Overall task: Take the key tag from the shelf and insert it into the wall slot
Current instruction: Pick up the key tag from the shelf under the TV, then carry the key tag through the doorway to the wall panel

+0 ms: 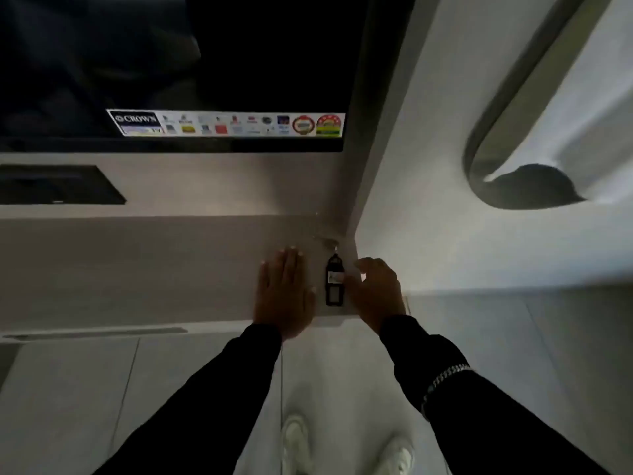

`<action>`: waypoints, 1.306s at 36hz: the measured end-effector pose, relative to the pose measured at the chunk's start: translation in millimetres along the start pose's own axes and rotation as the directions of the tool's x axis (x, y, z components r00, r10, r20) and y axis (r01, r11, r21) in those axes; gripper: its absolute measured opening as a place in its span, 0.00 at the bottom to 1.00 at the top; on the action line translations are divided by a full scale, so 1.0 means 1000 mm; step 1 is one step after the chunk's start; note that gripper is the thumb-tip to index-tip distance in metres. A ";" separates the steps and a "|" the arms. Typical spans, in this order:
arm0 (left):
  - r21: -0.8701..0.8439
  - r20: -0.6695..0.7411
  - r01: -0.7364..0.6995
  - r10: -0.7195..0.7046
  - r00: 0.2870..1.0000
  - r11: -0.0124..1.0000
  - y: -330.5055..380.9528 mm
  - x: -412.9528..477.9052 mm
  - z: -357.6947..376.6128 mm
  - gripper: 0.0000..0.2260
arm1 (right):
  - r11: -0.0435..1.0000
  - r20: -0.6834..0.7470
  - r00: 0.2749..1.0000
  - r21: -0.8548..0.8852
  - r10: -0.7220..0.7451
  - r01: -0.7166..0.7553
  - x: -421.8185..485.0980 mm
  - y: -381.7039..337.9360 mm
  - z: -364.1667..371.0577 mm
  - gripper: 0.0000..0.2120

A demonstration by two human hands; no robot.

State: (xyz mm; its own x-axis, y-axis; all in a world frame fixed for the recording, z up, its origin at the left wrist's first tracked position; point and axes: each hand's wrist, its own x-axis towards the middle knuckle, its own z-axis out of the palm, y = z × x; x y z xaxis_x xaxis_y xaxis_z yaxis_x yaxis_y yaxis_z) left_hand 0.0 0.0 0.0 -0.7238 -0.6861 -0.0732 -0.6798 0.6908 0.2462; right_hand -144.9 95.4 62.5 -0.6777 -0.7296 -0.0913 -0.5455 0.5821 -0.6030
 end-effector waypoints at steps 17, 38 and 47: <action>0.003 -0.057 -0.022 0.022 0.998 1.000 -0.002 0.007 0.005 0.34 | 0.933 0.082 0.937 0.099 0.339 -0.346 0.035 0.025 0.003 0.11; -0.322 -0.062 -0.484 0.492 0.869 0.814 0.190 -0.020 0.006 0.31 | 0.319 0.273 0.856 0.843 0.438 -0.432 -0.087 0.153 -0.162 0.08; -0.279 -0.031 -0.679 0.700 0.713 0.679 0.363 -0.039 0.018 0.33 | 0.251 0.173 0.853 0.910 0.493 -0.330 -0.182 0.275 -0.289 0.07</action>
State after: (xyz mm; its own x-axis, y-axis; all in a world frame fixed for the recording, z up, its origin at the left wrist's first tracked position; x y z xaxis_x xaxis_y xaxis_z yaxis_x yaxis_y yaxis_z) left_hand -220.6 281.5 75.3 -0.9885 -0.0125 0.1505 0.0630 0.8715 0.4863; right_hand -313.5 491.8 142.5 -0.7615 -0.3971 -0.5123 0.5353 0.0603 -0.8425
